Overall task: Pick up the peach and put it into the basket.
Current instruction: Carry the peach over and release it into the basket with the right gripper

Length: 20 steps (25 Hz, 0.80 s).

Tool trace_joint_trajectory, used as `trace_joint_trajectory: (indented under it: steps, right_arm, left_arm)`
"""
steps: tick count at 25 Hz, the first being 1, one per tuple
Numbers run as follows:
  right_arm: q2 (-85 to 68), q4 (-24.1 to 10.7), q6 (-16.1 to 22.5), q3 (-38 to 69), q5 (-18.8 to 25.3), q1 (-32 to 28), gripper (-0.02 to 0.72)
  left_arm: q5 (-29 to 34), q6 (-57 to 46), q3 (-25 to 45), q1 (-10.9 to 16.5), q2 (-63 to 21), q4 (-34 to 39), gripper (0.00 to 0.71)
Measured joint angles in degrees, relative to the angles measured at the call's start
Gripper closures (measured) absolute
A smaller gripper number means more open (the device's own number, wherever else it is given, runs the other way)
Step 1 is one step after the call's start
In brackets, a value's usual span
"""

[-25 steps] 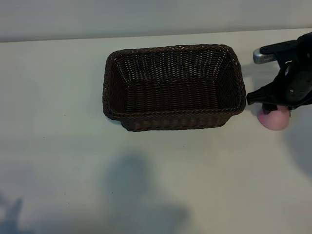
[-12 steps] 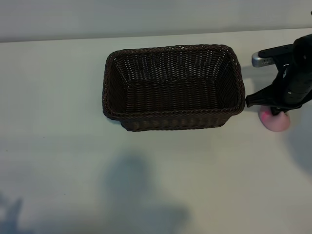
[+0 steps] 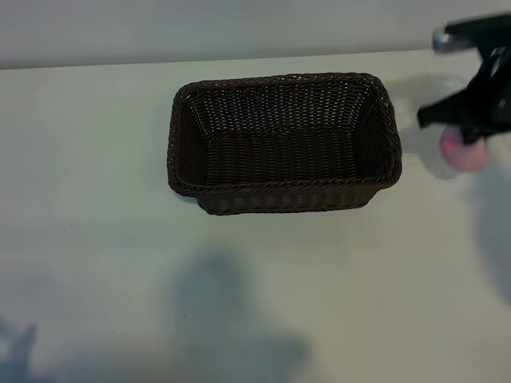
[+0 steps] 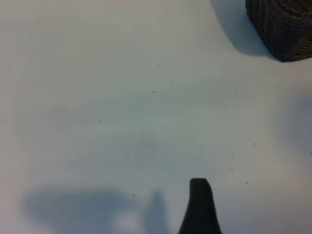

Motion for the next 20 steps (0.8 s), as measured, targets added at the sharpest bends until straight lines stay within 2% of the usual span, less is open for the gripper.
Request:
trace_joint_trajectory:
  steps: [6, 11, 20]
  right_arm:
    - [-3.29, -0.05, -0.51, -3.92, 5.28, 0.00, 0.658]
    - [-3.29, 1.34, -1.81, -6.79, 7.37, 0.78, 0.658]
    - [-3.29, 4.78, -1.62, -13.89, 9.68, 10.06, 0.658]
  left_arm:
    - [0.00, 0.00, 0.00, 0.00, 0.00, 0.00, 0.156]
    - [0.00, 0.00, 0.00, 0.00, 0.00, 0.00, 0.156]
    - [0.00, 0.00, 0.00, -0.04, 0.00, 0.00, 0.156]
